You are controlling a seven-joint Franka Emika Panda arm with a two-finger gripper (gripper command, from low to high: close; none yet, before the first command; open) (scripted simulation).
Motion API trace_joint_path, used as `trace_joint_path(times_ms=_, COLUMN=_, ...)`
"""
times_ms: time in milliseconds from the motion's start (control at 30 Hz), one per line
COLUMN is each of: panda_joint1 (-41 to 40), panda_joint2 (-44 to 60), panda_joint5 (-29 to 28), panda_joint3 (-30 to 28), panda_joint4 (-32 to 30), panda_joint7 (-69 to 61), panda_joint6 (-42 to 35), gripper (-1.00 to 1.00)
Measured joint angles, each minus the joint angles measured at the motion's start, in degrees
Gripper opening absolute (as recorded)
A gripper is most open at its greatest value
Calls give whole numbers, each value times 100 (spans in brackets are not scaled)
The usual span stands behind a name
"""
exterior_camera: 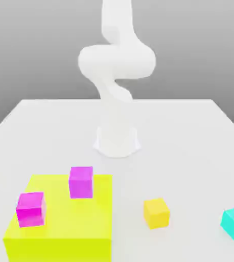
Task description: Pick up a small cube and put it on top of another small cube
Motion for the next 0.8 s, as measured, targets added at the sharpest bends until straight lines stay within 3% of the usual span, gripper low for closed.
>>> trace_joint_path(times_ms=800, panda_joint1=-1348, panda_joint2=3109, panda_joint5=-158, panda_joint3=2326, panda_joint4=-1748, panda_joint7=5900, panda_joint6=1933, gripper=0)
